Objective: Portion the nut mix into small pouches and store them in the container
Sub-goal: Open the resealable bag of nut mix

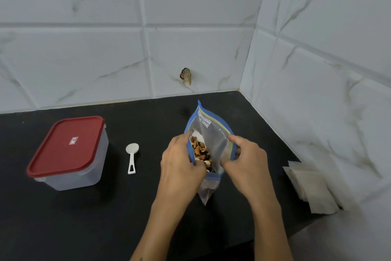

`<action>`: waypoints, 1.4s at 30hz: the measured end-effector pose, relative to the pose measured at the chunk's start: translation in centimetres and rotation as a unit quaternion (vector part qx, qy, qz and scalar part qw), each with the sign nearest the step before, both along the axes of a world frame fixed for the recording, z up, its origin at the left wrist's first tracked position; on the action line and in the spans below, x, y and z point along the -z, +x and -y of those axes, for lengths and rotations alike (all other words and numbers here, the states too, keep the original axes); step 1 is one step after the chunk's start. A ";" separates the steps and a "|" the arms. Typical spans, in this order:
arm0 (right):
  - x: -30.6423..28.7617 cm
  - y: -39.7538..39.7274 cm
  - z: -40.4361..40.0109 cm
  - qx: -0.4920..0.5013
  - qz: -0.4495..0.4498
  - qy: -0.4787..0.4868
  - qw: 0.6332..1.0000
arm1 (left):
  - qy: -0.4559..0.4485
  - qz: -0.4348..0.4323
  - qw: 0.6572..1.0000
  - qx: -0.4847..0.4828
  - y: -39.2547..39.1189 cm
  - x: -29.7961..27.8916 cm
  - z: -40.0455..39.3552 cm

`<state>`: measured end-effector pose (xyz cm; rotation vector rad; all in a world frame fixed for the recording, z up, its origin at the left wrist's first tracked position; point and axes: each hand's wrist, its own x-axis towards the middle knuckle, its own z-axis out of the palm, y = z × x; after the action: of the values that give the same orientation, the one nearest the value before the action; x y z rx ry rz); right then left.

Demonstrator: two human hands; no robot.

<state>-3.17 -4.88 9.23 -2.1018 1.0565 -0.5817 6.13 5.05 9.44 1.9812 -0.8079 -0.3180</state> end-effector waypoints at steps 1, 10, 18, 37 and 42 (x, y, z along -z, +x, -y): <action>0.2 0.1 0.1 -0.004 -0.009 0.000 1.000 | 0.005 -0.003 1.000 0.005 0.2 0.3 0.0; 1.2 0.3 0.5 0.006 0.066 0.058 0.996 | -0.020 -0.108 0.992 -0.056 0.8 1.8 0.8; 1.3 -1.1 0.7 0.040 -0.023 0.246 0.968 | 0.107 -0.246 0.963 0.013 0.8 1.2 1.4; 1.2 -1.8 2.1 0.003 0.019 0.282 0.959 | 0.119 -0.243 0.963 0.017 1.9 1.3 1.5; 0.8 1.8 4.9 0.064 0.041 0.156 0.985 | 0.118 -0.116 0.986 -0.035 3.2 0.8 4.5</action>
<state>-1.38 -9.81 8.40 -1.7339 1.1615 -0.5210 9.35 0.55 8.66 2.1364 -0.5720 -0.6151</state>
